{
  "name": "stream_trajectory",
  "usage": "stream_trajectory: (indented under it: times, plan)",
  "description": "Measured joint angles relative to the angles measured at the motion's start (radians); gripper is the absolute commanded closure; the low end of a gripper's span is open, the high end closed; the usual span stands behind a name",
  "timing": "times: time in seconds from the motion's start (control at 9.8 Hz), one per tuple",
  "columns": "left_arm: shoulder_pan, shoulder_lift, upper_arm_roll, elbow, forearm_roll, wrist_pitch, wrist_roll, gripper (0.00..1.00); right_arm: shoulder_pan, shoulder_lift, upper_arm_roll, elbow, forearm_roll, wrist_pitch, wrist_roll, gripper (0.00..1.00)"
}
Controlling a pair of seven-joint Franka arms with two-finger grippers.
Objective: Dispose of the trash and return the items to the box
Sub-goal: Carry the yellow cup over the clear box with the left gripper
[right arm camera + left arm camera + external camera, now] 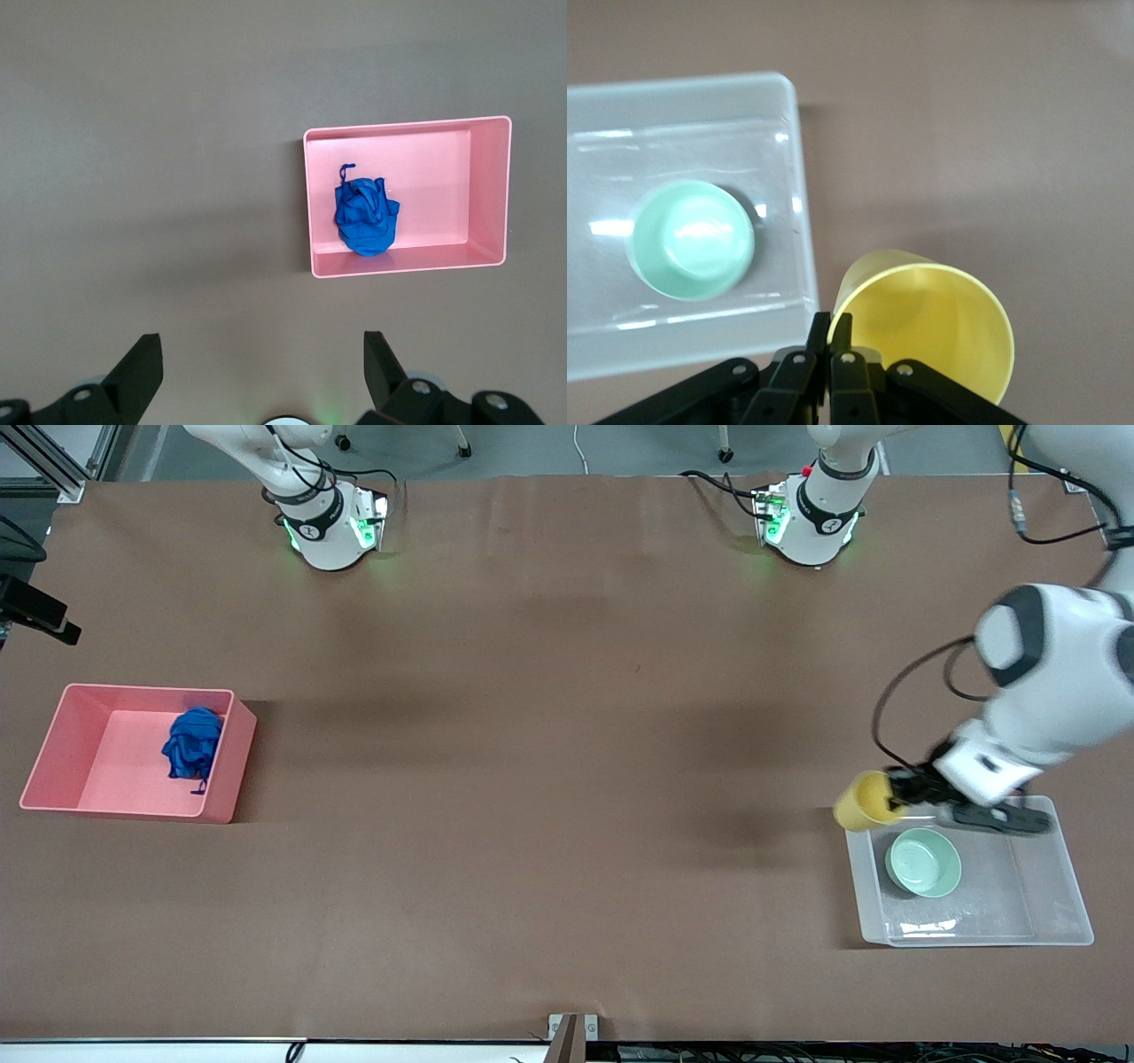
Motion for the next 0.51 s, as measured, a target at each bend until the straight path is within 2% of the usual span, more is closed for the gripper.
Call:
stream_trajectory:
  times: [0.2,0.31,0.51]
  plan:
    - [0.047,0.154,0.003,0.184,0.092,-0.064,0.066,1.0,-0.001,0.0,0.0,0.0,0.0,0.0,0.0,0.0]
    - [0.055,0.222,0.014,0.246,0.145,-0.069,0.107,1.0,-0.001,0.0,0.0,0.0,0.0,0.0,0.0,0.0]
    - [0.055,0.305,0.066,0.309,0.17,-0.07,0.198,1.0,-0.001,0.0,0.0,0.0,0.0,-0.001,0.0,0.0]
